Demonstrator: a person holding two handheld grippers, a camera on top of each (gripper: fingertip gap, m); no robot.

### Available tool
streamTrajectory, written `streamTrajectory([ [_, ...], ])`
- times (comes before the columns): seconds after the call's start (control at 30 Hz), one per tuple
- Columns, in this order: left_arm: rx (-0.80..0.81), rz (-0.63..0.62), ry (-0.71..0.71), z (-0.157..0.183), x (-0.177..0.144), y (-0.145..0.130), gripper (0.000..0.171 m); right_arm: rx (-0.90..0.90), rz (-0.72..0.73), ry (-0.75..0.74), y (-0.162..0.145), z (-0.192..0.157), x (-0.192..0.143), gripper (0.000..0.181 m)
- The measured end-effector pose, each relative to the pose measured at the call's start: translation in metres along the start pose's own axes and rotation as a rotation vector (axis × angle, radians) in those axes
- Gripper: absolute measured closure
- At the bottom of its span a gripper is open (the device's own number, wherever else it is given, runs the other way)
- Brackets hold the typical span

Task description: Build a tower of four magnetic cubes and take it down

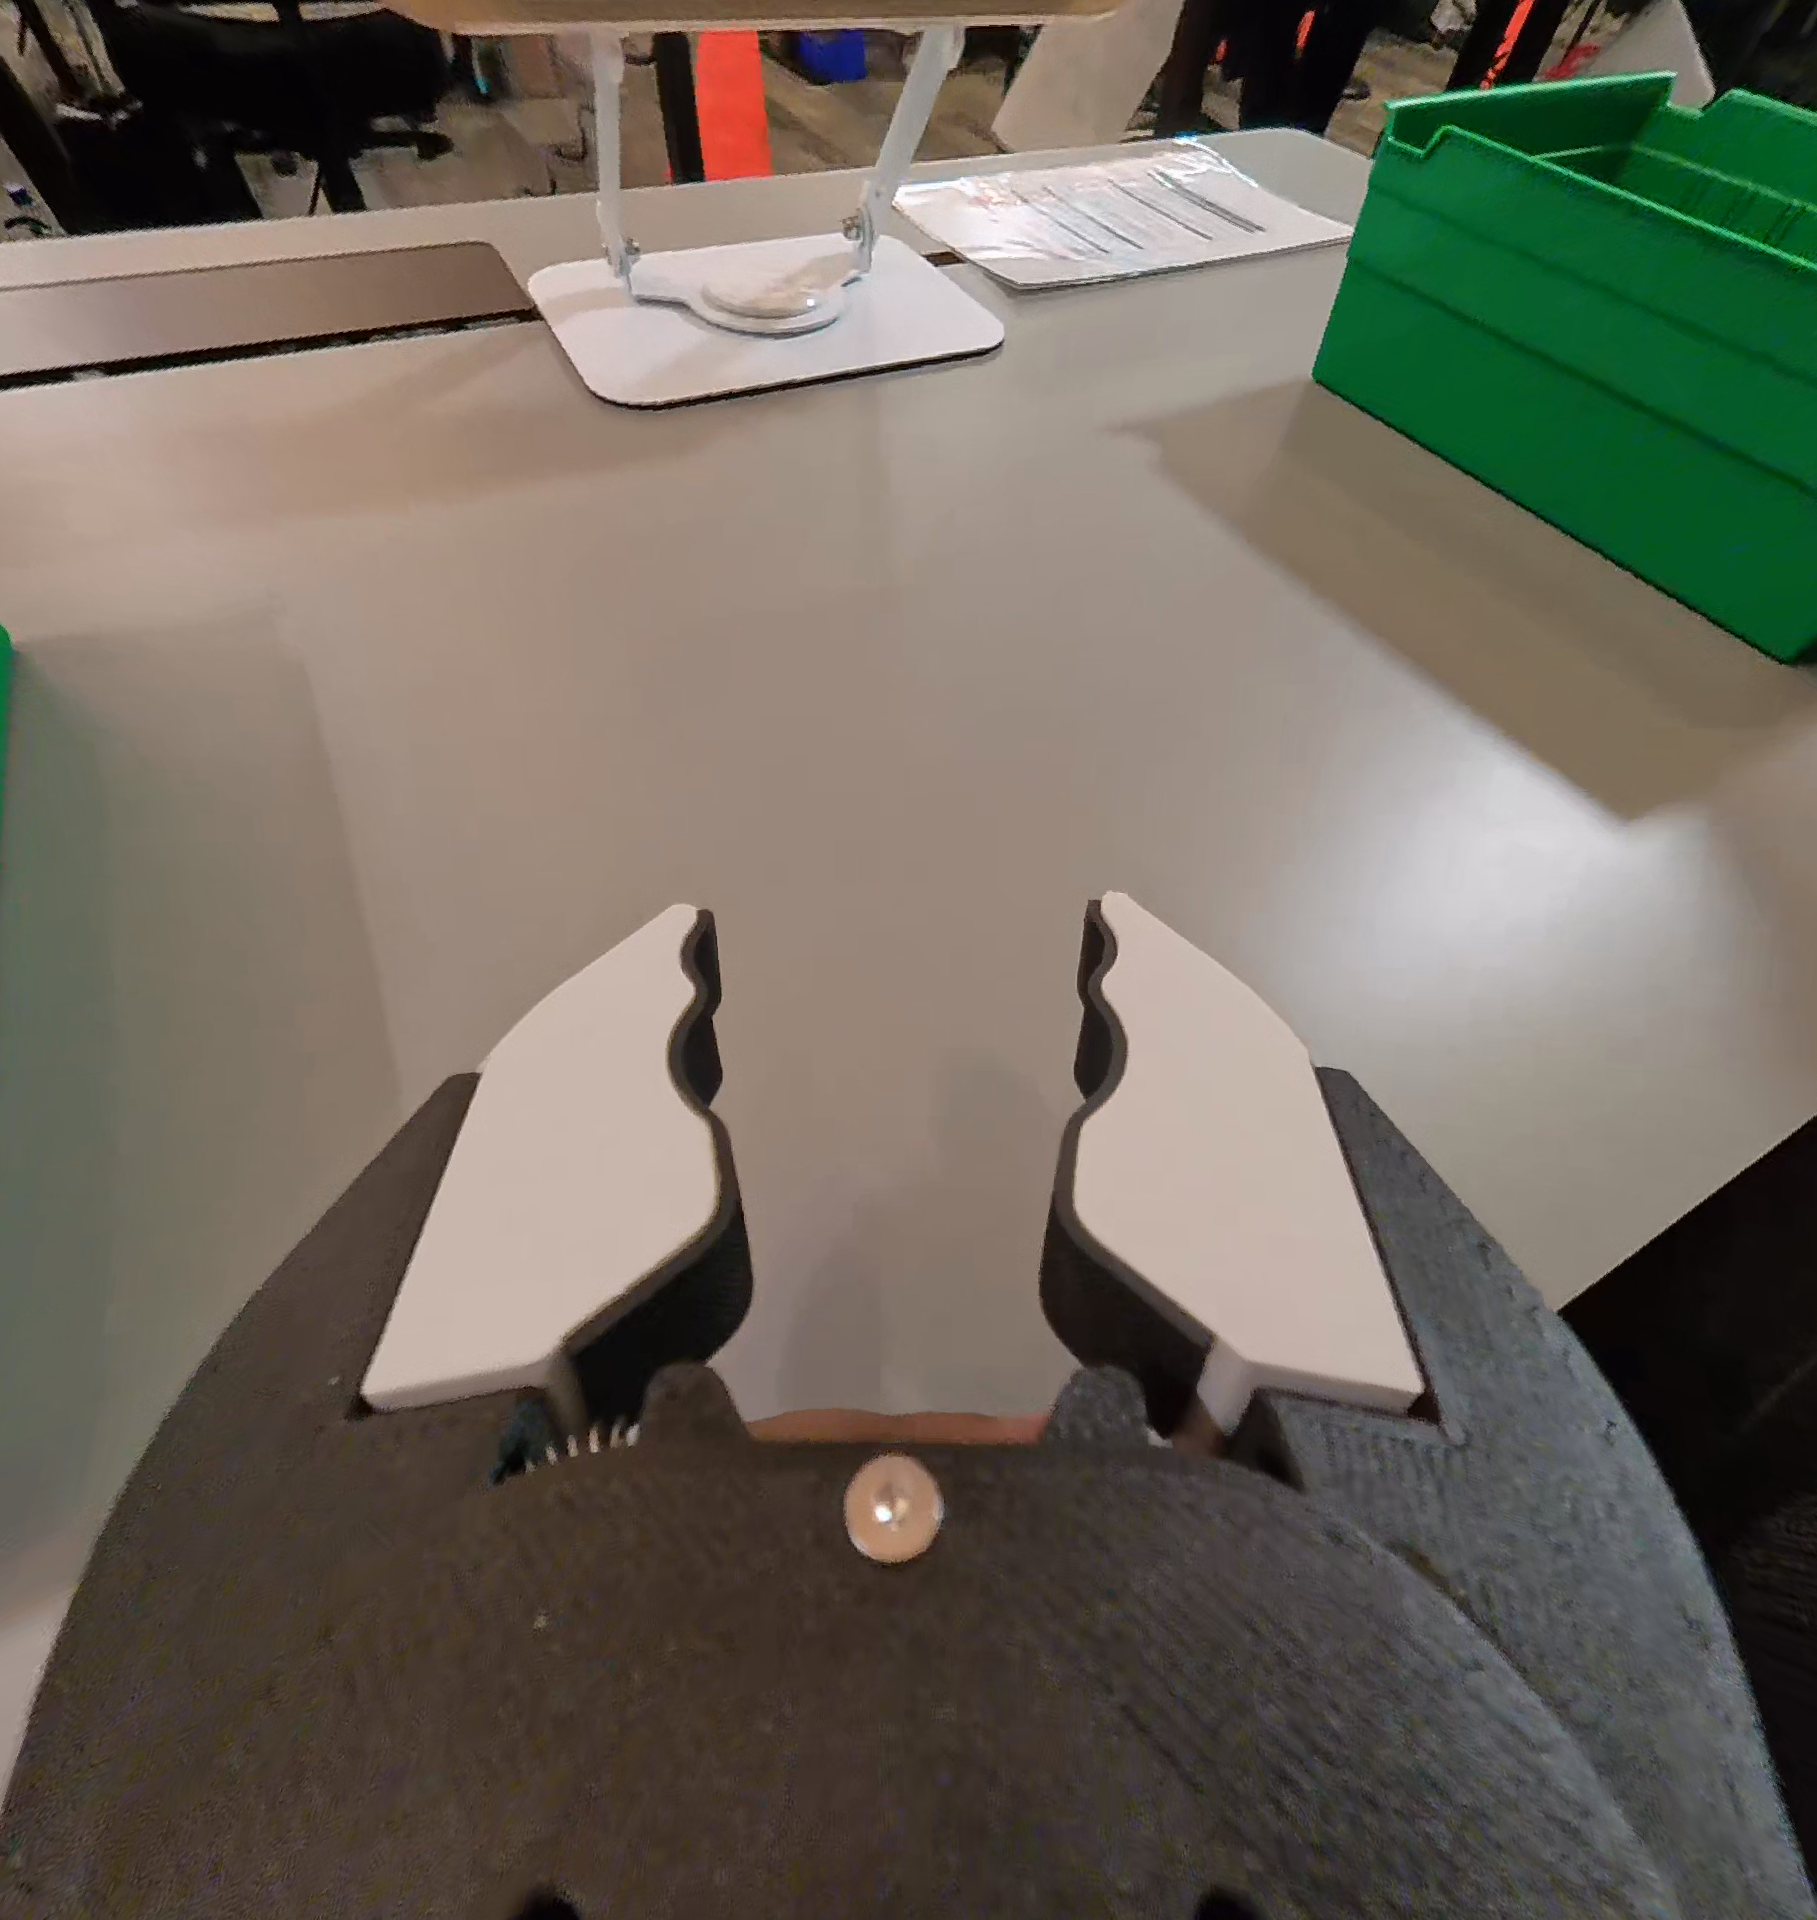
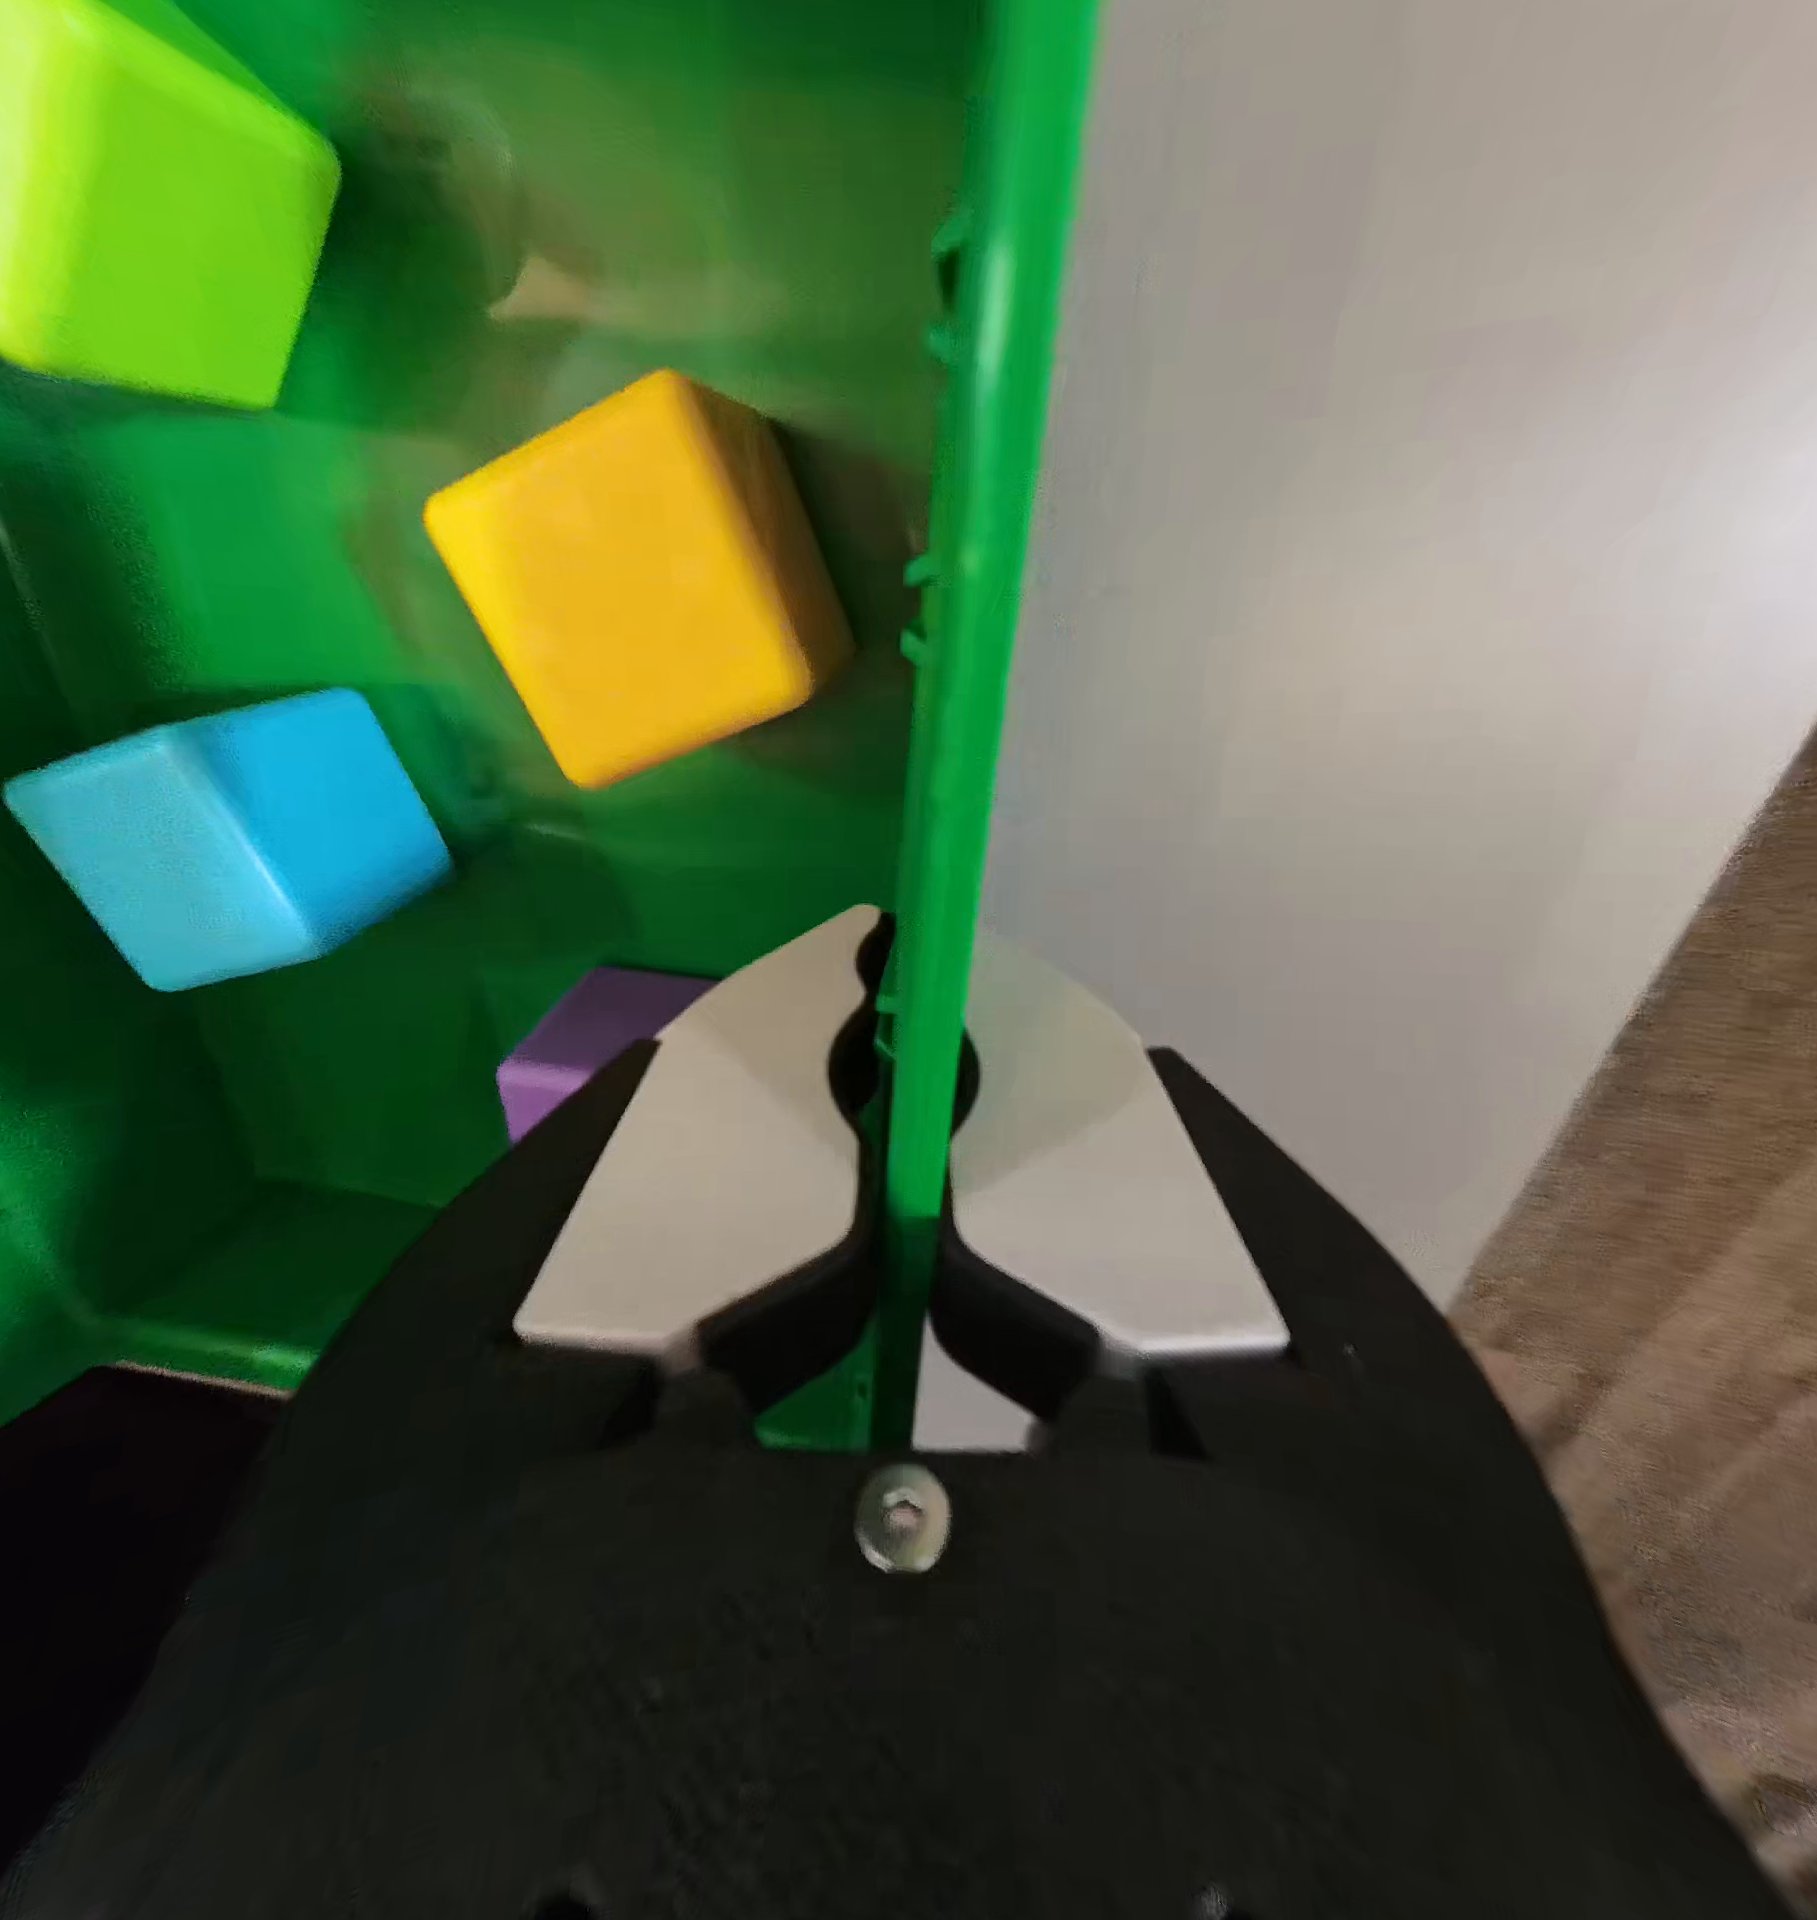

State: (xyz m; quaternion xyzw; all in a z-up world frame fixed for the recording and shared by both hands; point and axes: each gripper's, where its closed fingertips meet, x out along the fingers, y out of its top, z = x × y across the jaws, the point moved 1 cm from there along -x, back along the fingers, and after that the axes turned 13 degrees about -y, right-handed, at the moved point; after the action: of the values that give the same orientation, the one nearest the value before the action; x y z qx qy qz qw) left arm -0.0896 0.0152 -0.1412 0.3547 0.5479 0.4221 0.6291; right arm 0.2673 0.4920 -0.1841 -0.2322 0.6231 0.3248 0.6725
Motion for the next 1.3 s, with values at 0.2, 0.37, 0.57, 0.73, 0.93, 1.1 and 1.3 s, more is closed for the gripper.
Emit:
streamTrajectory([
  [0.2, -0.036, -0.01, 0.013, -0.005, -0.008, -0.005, 0.107, 0.076, 0.017, 0.013, -0.003, -0.002, -0.001, 0.178],
  [0.37, -0.012, 0.012, 0.027, -0.001, -0.014, 0.001, 0.109, 0.109, -0.023, 0.04, -0.008, -0.018, -0.011, 0.178],
  [0.57, 0.105, 0.08, 0.358, -0.043, -0.058, 0.03, 0.096, 0.042, -0.046, 0.064, -0.006, -0.057, -0.031, 0.178],
  [0.73, 0.175, -0.06, 0.668, -0.127, -0.127, 0.048, 0.092, -0.044, -0.037, 0.109, 0.008, -0.107, -0.039, 0.178],
  [0.93, -0.029, -0.312, 0.391, -0.19, -0.089, 0.044, 0.103, -0.154, -0.031, 0.144, 0.029, -0.176, -0.042, 0.177],
  [1.1, -0.109, -0.568, 0.252, -0.201, -0.047, 0.002, 0.117, -0.208, -0.033, 0.183, 0.041, -0.233, -0.045, 0.178],
  [1.3, -0.028, -0.611, 0.316, -0.208, -0.035, -0.012, 0.151, -0.269, -0.041, 0.18, 0.057, -0.289, -0.047, 0.178],
])
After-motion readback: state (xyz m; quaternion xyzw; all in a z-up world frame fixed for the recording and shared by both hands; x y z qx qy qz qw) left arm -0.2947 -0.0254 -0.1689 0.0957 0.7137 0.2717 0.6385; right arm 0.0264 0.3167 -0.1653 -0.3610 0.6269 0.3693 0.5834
